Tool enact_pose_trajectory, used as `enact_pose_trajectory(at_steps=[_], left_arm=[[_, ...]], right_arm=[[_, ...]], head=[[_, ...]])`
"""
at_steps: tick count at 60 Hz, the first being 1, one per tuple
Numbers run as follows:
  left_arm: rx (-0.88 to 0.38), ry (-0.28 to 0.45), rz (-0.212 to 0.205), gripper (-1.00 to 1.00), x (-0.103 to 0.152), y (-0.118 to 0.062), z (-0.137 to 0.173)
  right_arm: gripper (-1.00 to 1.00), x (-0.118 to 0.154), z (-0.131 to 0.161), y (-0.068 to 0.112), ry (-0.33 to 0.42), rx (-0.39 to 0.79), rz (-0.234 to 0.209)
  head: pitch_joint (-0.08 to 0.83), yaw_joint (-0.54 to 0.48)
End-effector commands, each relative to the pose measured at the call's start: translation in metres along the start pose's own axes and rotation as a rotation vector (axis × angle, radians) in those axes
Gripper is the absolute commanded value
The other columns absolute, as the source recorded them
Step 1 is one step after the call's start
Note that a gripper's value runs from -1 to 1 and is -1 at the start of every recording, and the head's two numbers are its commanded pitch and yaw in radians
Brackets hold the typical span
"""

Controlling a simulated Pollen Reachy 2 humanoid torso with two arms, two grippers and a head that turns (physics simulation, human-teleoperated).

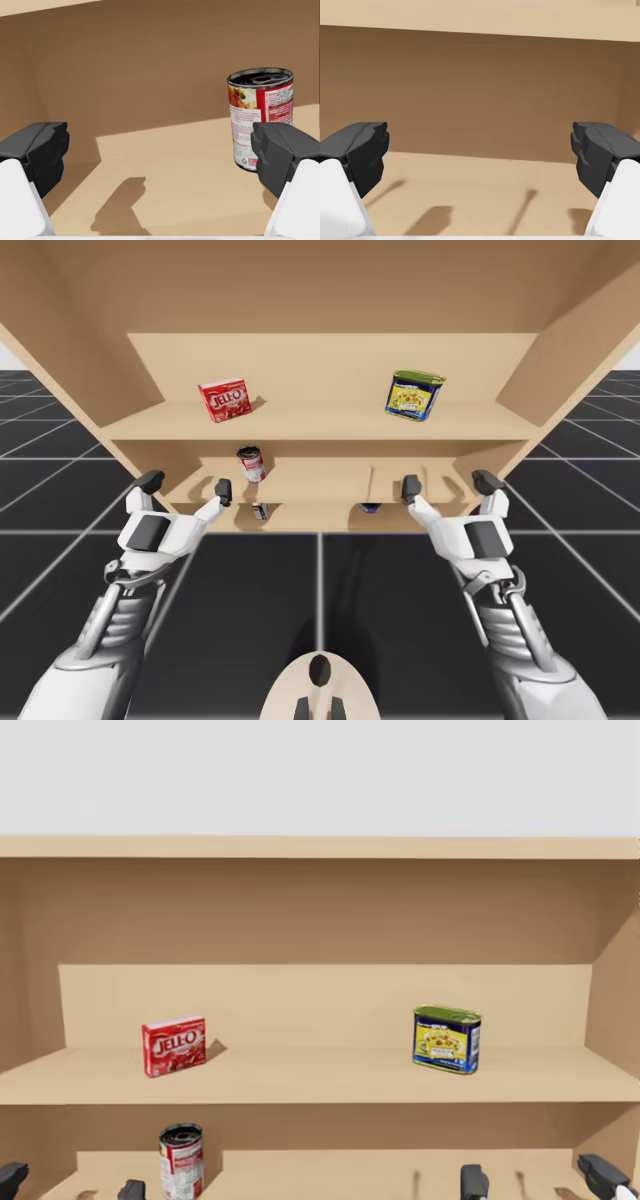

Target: Find the gelatin box on the shelf and bring it to me.

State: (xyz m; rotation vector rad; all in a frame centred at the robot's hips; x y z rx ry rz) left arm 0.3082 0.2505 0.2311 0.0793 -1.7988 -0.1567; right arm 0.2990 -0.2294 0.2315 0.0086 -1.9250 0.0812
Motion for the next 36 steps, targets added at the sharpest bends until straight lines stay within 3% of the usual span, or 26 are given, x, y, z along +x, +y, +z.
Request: enact_pose_trajectory(at_steps=[1, 18, 36], left_arm=[[-0.002, 0.003, 0.001, -1.0, 0.0, -0.0001, -0.0001], [-0.002, 0.003, 0.002, -1.0, -0.0001, 0.0001, 0.0002], [-0.005, 0.008, 0.003, -1.0, -0.0009, -0.0003, -0.0002]], right_arm=[[-1.0, -0.0022, 0.0013, 0.0043, -0.012, -0.042, -0.025], [-1.0, -0.0011, -0.0001, 0.0024, -0.002, -0.022, -0.03], [-1.0, -0.0002, 0.0004, 0.0019, -0.002, -0.018, -0.027]], head=[[-0.001, -0.02], [0.083, 0.04], [0.115, 0.24]])
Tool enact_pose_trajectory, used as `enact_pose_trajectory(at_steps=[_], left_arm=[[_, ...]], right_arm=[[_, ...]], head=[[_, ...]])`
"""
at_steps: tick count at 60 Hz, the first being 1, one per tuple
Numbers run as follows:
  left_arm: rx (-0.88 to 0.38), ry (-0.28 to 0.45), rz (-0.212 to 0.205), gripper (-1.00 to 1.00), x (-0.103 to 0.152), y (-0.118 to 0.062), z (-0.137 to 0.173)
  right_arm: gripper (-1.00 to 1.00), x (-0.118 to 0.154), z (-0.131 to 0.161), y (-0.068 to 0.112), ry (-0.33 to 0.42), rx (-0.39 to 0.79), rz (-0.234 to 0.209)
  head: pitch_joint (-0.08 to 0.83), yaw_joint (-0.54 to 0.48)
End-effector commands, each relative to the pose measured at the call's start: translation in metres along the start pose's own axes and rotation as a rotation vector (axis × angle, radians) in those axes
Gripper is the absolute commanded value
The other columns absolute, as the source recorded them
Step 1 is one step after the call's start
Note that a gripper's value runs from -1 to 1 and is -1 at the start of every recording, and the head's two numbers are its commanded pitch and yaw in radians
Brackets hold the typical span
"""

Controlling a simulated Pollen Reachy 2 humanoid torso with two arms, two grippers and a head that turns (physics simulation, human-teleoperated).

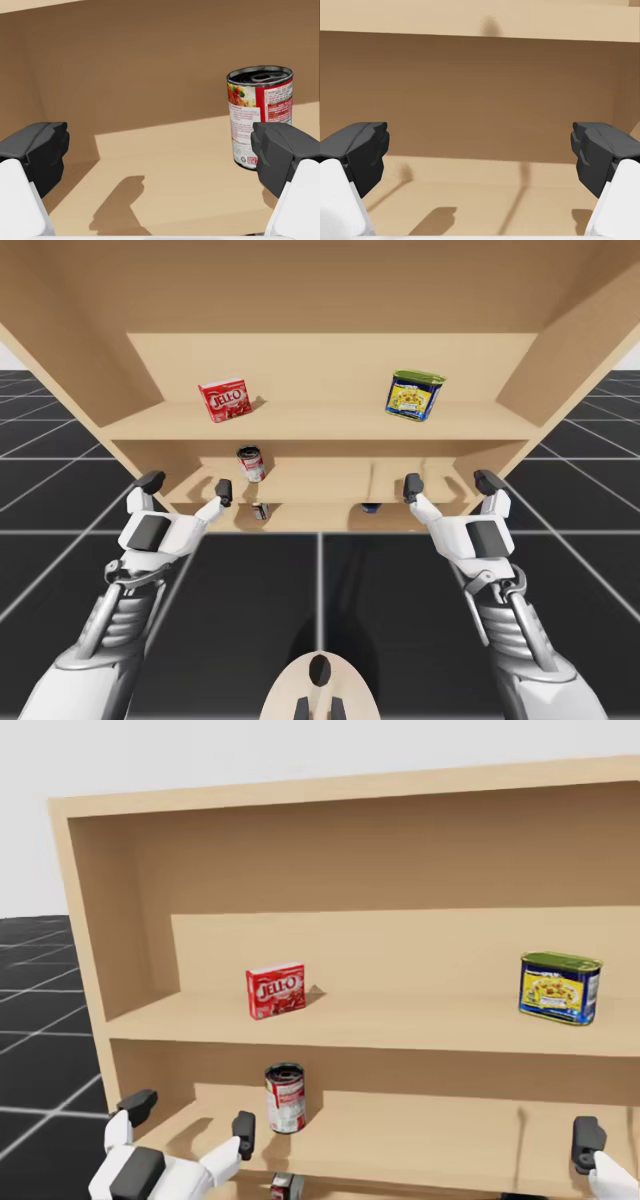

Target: Find the gelatin box on the shelf and bring it to me.

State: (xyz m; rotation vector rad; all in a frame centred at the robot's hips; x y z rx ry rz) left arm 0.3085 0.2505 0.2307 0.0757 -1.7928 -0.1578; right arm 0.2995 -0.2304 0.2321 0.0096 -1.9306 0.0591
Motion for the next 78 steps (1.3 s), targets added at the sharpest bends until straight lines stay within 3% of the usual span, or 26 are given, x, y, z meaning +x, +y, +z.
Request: enact_pose_trajectory(at_steps=[1, 5, 14, 20, 33, 47, 58, 78], left_arm=[[-0.003, 0.002, 0.002, -1.0, -0.001, 0.0, 0.0], [-0.008, 0.004, 0.011, -1.0, 0.0, 0.0, 0.0], [-0.07, 0.025, 0.132, -1.0, 0.014, -0.005, 0.007], [-0.081, 0.067, 0.145, -1.0, 0.04, -0.007, 0.021], [-0.179, 0.106, 0.103, -1.0, 0.102, -0.014, 0.058], [-0.327, 0.088, 0.147, -1.0, 0.163, -0.011, 0.068], [-0.349, 0.087, 0.15, -1.0, 0.182, -0.008, 0.051], [-0.269, 0.136, 0.136, -1.0, 0.182, -0.01, -0.004]], right_arm=[[-1.0, -0.001, 0.001, 0.003, 0.004, -0.003, -0.017], [-1.0, 0.0, 0.001, 0.003, 0.004, -0.003, -0.017], [-1.0, 0.0, 0.001, 0.003, 0.006, -0.005, -0.017], [-1.0, 0.0, 0.0, 0.003, 0.008, -0.008, -0.018], [-1.0, -0.001, 0.001, 0.003, 0.012, -0.01, -0.02], [-1.0, -0.001, 0.0, 0.002, 0.013, -0.013, -0.019], [-1.0, -0.001, 0.0, 0.002, 0.013, -0.015, -0.017], [-1.0, -0.001, 0.0, 0.0, 0.014, -0.023, -0.022]], head=[[0.116, 0.24], [0.122, 0.26], [0.133, 0.25], [0.136, 0.25], [0.143, 0.26], [0.139, 0.28], [0.14, 0.29], [0.142, 0.3]])
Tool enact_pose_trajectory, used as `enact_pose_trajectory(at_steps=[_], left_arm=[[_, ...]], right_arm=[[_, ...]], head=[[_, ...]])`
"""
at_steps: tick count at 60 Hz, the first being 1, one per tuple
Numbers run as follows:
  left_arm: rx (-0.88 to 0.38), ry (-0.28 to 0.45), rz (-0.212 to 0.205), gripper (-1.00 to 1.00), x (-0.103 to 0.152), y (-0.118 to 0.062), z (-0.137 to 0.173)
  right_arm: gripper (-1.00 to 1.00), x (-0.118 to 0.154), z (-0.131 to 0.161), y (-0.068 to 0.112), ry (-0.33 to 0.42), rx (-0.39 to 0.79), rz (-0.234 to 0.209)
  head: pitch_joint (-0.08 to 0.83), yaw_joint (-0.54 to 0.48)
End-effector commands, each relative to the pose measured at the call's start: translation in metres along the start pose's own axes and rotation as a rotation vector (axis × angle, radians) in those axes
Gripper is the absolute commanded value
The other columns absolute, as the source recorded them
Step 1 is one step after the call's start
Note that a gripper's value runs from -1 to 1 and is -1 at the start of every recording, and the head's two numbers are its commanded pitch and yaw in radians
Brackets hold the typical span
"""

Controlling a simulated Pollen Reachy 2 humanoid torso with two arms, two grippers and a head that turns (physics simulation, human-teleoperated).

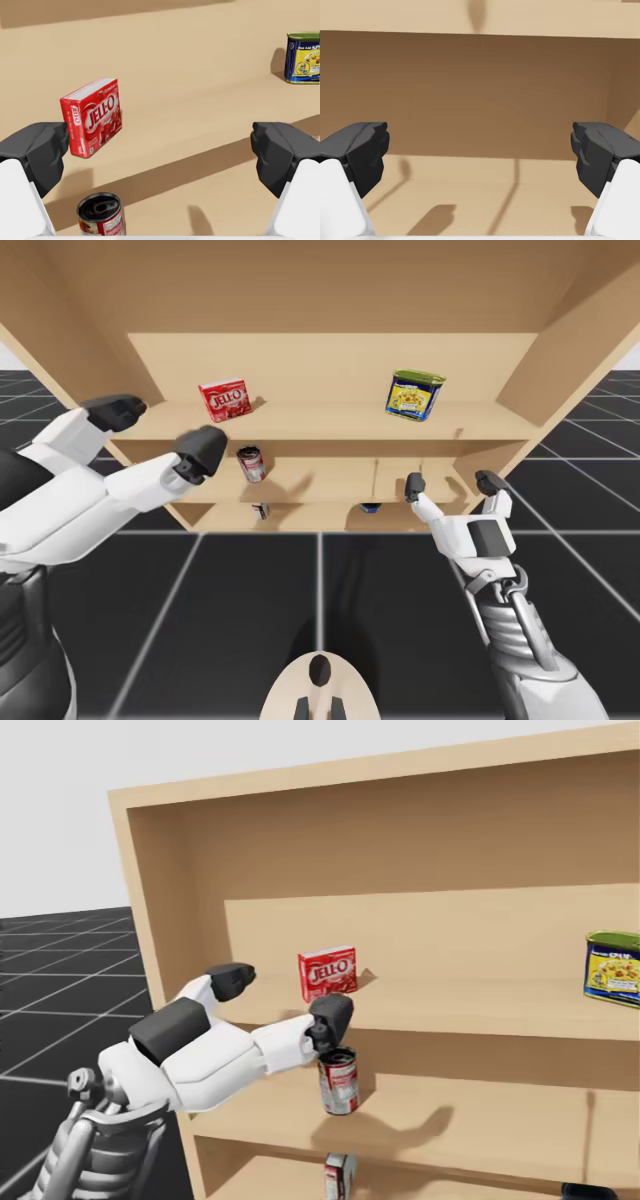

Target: Find the gelatin box on the shelf and bring it to me.

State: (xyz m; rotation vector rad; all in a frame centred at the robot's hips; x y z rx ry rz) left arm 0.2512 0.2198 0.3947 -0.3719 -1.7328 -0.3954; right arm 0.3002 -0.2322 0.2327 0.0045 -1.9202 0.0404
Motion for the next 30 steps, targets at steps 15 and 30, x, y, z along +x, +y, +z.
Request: enact_pose_trajectory(at_steps=[15, 30], left_arm=[[0.203, 0.204, 0.033, -1.0, -0.005, 0.029, -0.065], [0.231, 0.249, 0.062, -1.0, -0.021, 0.047, -0.098]], right_arm=[[-1.0, 0.001, 0.0, -0.001, 0.0, -0.017, -0.024], [-1.0, 0.001, 0.0, -0.003, -0.001, -0.023, -0.031]], head=[[0.15, 0.3], [0.156, 0.3]])
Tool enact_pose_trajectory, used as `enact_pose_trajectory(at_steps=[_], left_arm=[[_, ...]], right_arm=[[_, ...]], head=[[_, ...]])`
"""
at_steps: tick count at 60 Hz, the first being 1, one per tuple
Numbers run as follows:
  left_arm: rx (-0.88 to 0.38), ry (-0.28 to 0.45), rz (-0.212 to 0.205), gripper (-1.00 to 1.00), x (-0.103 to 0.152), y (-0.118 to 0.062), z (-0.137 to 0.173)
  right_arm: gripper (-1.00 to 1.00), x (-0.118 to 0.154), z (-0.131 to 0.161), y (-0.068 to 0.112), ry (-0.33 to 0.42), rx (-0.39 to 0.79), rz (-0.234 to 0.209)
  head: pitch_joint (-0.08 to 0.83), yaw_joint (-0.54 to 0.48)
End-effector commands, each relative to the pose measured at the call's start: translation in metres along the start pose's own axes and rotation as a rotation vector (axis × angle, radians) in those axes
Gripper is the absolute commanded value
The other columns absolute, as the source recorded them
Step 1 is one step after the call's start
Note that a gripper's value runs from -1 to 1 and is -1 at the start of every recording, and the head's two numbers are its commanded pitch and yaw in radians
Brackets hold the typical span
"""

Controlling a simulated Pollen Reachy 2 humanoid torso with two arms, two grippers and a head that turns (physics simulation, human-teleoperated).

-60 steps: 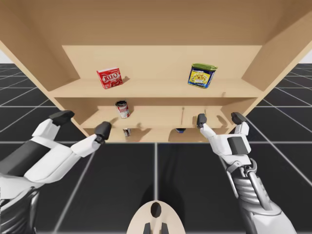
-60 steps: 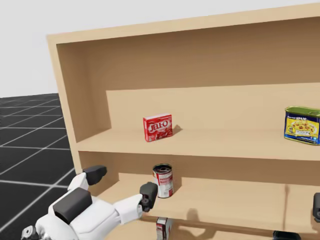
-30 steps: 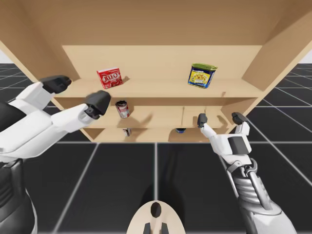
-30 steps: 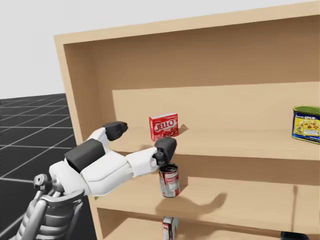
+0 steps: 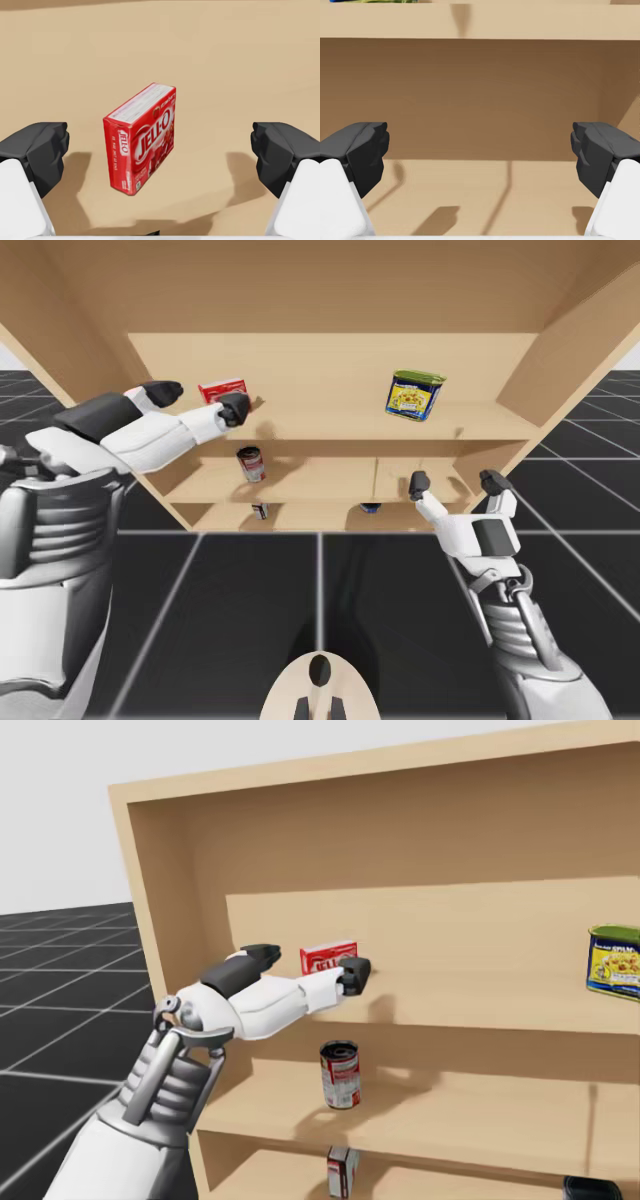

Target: Find the gelatin box on the shelf and bring it to me.

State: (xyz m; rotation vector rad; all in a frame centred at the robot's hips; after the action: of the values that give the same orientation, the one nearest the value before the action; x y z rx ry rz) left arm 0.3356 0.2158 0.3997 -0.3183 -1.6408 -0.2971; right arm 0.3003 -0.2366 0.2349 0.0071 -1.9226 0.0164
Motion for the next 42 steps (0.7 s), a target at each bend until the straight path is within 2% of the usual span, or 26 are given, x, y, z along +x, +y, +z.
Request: enact_pose_trajectory(at_steps=[1, 12, 19, 26, 27, 29, 30, 31, 42], left_arm=[[0.136, 0.154, 0.026, -1.0, -0.008, 0.011, -0.026], [0.13, 0.176, 0.041, -1.0, -0.016, 0.013, -0.044], [0.125, 0.179, 0.036, -1.0, -0.02, 0.013, -0.055], [0.123, 0.171, 0.014, -1.0, -0.022, 0.008, -0.058], [0.129, 0.163, 0.001, -0.84, -0.022, 0.006, -0.058], [0.126, 0.16, -0.001, 0.15, -0.022, 0.005, -0.057], [0.126, 0.158, -0.005, 0.91, -0.022, 0.005, -0.057], [0.131, 0.152, -0.017, 0.99, -0.021, 0.004, -0.056], [0.147, 0.114, -0.065, 1.0, -0.016, 0.0, -0.047]], right_arm=[[-1.0, -0.001, 0.0, 0.001, 0.002, -0.008, -0.018], [-1.0, -0.001, 0.0, -0.001, 0.001, -0.013, -0.022], [-1.0, -0.001, 0.0, -0.002, 0.001, -0.014, -0.024], [-1.0, -0.001, 0.0, -0.003, 0.001, -0.016, -0.026], [-1.0, -0.001, 0.0, -0.003, 0.001, -0.016, -0.027], [-1.0, -0.001, 0.0, -0.003, 0.001, -0.016, -0.027], [-1.0, -0.001, 0.0, -0.003, 0.001, -0.016, -0.026], [-1.0, -0.001, 0.0, -0.003, 0.001, -0.016, -0.027], [-1.0, -0.002, -0.001, -0.003, 0.004, -0.015, -0.029]], head=[[0.157, 0.3], [0.163, 0.29], [0.164, 0.29], [0.168, 0.29], [0.169, 0.29], [0.169, 0.29], [0.169, 0.29], [0.17, 0.29], [0.17, 0.29]])
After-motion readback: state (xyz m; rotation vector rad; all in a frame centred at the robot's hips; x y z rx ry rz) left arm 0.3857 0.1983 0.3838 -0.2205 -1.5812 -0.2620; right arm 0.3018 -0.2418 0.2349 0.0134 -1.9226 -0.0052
